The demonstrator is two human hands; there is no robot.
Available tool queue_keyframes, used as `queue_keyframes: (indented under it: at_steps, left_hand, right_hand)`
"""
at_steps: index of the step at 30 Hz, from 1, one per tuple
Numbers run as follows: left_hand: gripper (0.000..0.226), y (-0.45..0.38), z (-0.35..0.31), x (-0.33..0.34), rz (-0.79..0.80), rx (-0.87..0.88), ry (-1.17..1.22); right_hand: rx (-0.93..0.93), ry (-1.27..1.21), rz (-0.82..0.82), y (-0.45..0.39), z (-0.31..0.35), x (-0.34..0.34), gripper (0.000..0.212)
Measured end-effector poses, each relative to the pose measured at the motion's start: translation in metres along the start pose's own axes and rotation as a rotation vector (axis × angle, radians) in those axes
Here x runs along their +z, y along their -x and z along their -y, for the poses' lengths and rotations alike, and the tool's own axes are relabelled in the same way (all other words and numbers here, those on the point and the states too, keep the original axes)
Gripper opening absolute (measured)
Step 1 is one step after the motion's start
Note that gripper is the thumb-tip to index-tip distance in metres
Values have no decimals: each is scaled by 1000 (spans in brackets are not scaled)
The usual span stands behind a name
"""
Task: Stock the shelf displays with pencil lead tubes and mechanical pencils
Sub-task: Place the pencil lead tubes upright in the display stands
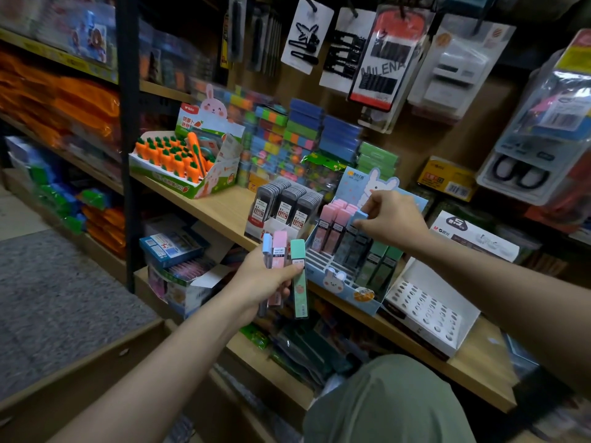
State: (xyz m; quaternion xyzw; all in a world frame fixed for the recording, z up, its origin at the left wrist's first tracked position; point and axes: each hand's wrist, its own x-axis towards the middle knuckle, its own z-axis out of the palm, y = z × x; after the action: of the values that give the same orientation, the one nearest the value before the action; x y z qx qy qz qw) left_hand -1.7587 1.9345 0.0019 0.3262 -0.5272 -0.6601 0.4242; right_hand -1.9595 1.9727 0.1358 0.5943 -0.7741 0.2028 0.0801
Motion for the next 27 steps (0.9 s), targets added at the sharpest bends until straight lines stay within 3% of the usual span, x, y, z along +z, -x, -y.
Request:
queue_keyframes:
  at_steps: [17, 20, 22, 24, 27]
  left_hand:
    - [27, 3, -1, 4, 3, -8, -6]
    - [26, 5, -3, 7, 17, 13, -6]
    - [25, 7, -4, 8, 41, 19, -7]
    - [24, 9, -6, 8, 81, 26, -10]
    - [22, 12, -9, 11, 127, 45, -8]
  right_hand:
    - [12, 117, -21, 0, -3, 12, 22]
    - [-27, 186, -44, 3, -4, 11, 34]
    - [-107, 109, -113, 11, -1, 9, 40]
    - [-191, -117, -115, 26, 8, 8, 36]
    - [-219, -307, 131, 55, 26, 12, 36]
